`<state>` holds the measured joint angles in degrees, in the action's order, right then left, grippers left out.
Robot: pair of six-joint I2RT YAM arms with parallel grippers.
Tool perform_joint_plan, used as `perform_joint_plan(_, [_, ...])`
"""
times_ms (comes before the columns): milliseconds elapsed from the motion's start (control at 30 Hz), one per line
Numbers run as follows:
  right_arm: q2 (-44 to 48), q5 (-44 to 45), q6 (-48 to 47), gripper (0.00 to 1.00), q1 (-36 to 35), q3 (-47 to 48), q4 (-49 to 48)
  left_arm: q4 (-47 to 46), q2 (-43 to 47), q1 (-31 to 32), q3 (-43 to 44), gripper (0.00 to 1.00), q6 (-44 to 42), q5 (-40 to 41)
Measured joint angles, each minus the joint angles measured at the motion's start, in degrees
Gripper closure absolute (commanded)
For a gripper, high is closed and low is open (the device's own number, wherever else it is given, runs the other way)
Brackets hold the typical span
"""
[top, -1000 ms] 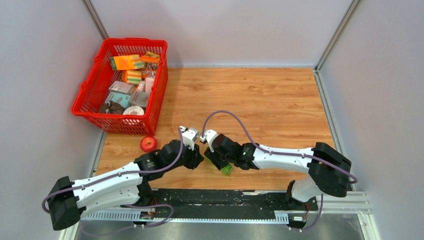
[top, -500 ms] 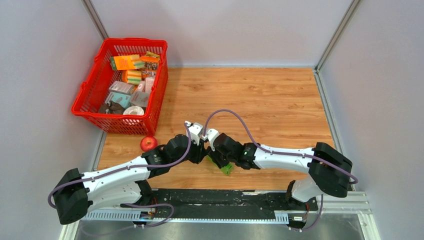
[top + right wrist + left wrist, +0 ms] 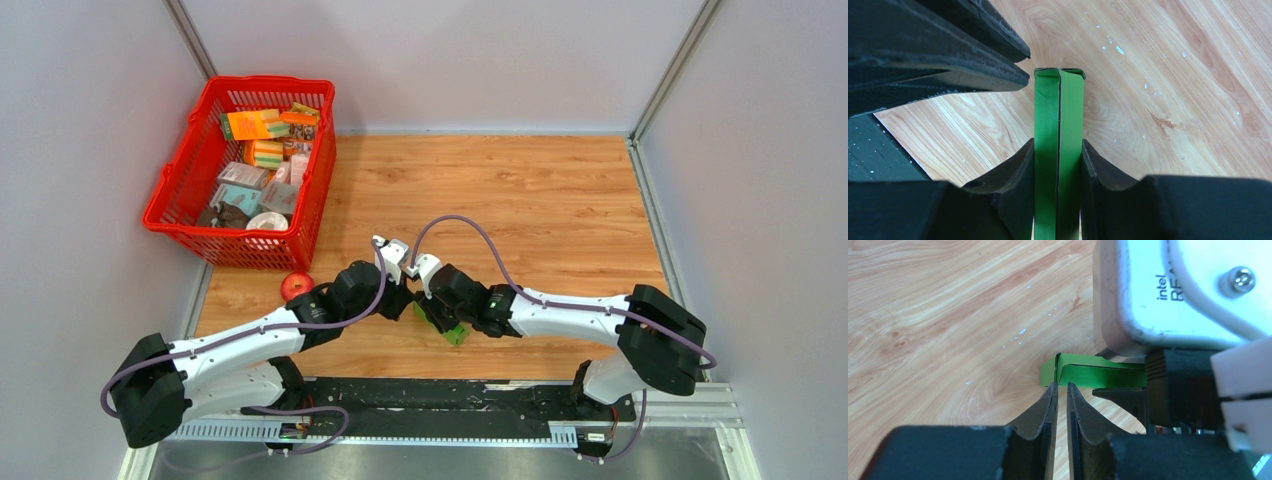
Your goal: Fold the paper box
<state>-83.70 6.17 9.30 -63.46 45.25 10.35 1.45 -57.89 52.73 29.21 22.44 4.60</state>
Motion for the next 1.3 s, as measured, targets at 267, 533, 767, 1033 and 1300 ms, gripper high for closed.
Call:
perform_joint_plan(267, [0.5, -0.4, 0.1, 0.7, 0.2, -0.5, -0.3, -1.0, -0.5, 0.0, 0.0, 0.82, -0.8, -0.6])
perform_joint_plan(533, [1.1, -3.7, -1.6, 0.7, 0.2, -1.5, -2.1, -6.6, 9.0, -0.1, -7.6, 0.67, -0.2, 1.1])
perform_joint_plan(767, [1.2, -6.3, -2.3, 0.71, 0.7, -1.7, -2.7, -6.3, 17.9, -0.2, -12.3, 0.68, 1.4, 4.2])
perform_joint_plan(1033, [1.2, -8.5, -2.7, 0.71, 1.4, -1.9, -3.1, -8.8, 10.5, -1.5, -11.5, 0.62, 3.5, -0.1])
perform_joint_plan(1300, [1.2, -9.1, -2.7, 0.71, 1.8, -1.9, -3.2, -11.0, 7.5, -1.8, -11.1, 0.62, 4.2, -2.3])
